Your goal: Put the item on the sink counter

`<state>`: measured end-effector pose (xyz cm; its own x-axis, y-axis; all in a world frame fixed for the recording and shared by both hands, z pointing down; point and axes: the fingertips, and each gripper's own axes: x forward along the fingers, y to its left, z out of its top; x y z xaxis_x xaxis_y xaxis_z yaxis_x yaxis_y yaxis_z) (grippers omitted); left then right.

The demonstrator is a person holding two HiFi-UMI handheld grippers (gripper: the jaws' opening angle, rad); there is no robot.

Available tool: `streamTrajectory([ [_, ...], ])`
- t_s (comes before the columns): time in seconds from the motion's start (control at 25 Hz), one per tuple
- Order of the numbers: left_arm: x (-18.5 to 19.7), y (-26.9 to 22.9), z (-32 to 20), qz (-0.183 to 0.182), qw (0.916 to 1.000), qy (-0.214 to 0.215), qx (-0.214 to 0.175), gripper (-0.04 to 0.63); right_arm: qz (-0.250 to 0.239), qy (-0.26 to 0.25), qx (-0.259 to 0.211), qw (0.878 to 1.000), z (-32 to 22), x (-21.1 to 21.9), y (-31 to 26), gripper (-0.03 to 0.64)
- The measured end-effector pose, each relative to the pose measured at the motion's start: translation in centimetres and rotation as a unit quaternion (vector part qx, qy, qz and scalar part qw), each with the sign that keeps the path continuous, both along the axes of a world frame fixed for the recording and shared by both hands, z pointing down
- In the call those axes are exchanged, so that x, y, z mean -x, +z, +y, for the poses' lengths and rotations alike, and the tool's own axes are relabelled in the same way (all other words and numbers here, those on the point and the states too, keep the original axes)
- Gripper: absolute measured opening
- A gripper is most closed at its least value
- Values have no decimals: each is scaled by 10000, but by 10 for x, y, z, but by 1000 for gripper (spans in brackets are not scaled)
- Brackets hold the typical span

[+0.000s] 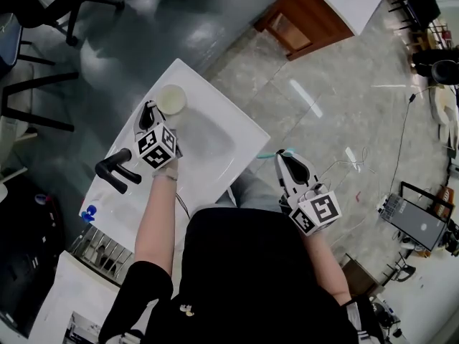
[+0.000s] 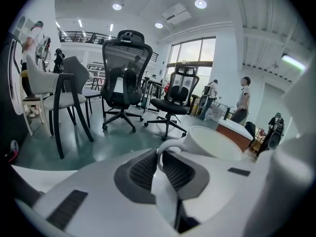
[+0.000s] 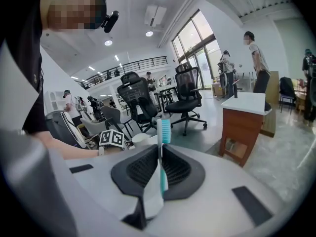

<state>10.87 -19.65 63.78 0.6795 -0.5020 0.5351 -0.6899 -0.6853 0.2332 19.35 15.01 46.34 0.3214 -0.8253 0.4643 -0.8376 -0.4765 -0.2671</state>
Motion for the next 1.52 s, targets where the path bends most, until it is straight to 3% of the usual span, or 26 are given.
streamTrajectory([
  [0.4, 2, -1, 1, 6, 10000, 58, -72, 55, 45, 18, -33, 10000, 3, 0, -5, 46],
  [0.92, 24, -9, 20, 130, 9998, 98, 92, 95, 130, -319, -235, 9991, -8, 3, -12, 46],
  [1.12, 43, -32, 49, 383, 9987, 135, 299, 94, 103, -649, -396, 9970, -30, 1, -19, 46],
  [1.28, 55, -69, 78, 665, 9968, 431, 119, 44, 124, -1045, -576, 9928, -52, 0, -27, 46],
  [1.52, 82, -117, 97, 832, 9941, 629, -283, 26, 119, -1652, -749, 9833, -90, -2, -31, 46],
])
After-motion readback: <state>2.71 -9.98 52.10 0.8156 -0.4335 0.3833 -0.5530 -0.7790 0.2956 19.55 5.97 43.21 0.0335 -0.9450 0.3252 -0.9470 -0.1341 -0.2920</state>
